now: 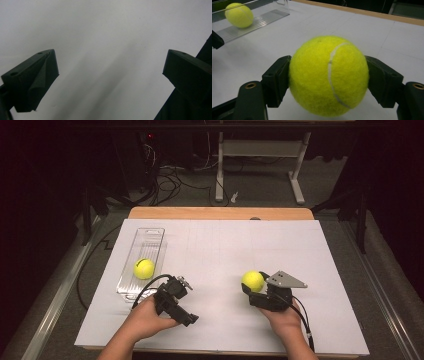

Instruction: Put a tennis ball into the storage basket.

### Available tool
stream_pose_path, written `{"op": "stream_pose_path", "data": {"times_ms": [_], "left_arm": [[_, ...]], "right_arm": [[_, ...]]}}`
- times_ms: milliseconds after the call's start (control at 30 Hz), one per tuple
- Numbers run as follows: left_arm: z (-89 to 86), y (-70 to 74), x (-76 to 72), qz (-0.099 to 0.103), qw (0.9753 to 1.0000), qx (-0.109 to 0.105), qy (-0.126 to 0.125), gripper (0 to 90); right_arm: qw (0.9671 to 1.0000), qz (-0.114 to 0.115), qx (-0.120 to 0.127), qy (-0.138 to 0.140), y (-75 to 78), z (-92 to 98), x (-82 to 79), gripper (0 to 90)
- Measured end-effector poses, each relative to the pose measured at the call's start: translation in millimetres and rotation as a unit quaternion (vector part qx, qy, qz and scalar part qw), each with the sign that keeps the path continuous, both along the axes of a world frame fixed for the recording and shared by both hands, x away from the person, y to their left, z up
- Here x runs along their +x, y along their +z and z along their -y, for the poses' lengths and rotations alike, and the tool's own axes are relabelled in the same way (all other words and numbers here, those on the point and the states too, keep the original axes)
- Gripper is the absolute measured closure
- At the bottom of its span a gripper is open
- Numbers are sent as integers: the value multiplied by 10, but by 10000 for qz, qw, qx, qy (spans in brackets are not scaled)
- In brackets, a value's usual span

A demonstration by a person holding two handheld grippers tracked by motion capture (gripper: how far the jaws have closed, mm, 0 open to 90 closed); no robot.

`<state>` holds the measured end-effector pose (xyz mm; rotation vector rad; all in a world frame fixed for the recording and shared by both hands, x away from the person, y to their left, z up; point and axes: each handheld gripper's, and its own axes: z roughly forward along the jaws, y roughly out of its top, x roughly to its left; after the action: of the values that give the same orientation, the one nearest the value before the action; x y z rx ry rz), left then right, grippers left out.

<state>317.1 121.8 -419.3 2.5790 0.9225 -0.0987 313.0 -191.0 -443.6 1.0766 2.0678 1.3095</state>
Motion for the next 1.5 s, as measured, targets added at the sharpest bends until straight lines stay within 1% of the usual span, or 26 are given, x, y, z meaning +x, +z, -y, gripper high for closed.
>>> {"op": "stream_pose_path", "data": {"times_ms": [133,300,467,533,600,667,767,833,900,967,1033,1133,1200,1267,1300,1333,1400,1433,1500], "left_arm": [[13,-11,-3,-7,10000,33,-35,11],[1,-4,1,15,10000,1,-7,11],[6,-13,2,21,10000,2,-4,12],[10,-17,2,-14,10000,-12,-35,11],[8,-14,6,3,10000,-9,-43,10],[4,-8,12,0,10000,-26,1,11],[2,-4,7,-27,10000,-12,38,13],[5,1,-5,-28,9999,-70,73,13],[3,14,-6,-48,9999,-74,95,16],[-8,36,-3,-58,9999,-63,124,16],[-30,62,10,-107,9997,-146,180,16],[-44,91,25,-153,9995,-147,244,16],[-39,116,32,-165,9995,-94,258,15],[-28,163,44,-153,9995,-44,275,16],[-19,179,42,-127,9995,-38,302,16],[-10,207,44,-75,9995,-7,292,16],[15,260,50,-37,9995,25,305,16],[30,278,52,-38,9995,5,304,16],[62,314,58,-54,9996,83,267,16]], "right_arm": [[10000,32,-38,-11,-36,42,-91,271],[10000,35,-55,-22,-75,81,-192,271],[10000,-8,-72,32,-121,99,-261,271],[10000,-26,-40,78,-120,102,-274,271],[10000,-15,19,92,-111,100,-285,271],[9999,0,56,109,-107,88,-291,271],[9999,34,62,146,-106,63,-299,271],[9998,56,73,178,-105,46,-305,271],[9997,73,35,219,-107,26,-311,270],[9996,80,17,259,-114,6,-313,271],[9995,100,-20,316,-120,-20,-312,271],[9987,132,-37,484,-129,-73,-313,270],[9984,147,-56,548,-130,-112,-311,270],[9980,151,-7,606,-129,-146,-309,270],[9979,156,48,632,-127,-165,-306,270],[9977,165,70,654,-125,-179,-305,270],[9974,188,116,684,-122,-220,-294,270],[9973,177,157,698,-123,-241,-285,270],[9969,156,199,738,-129,-285,-269,270]]}}
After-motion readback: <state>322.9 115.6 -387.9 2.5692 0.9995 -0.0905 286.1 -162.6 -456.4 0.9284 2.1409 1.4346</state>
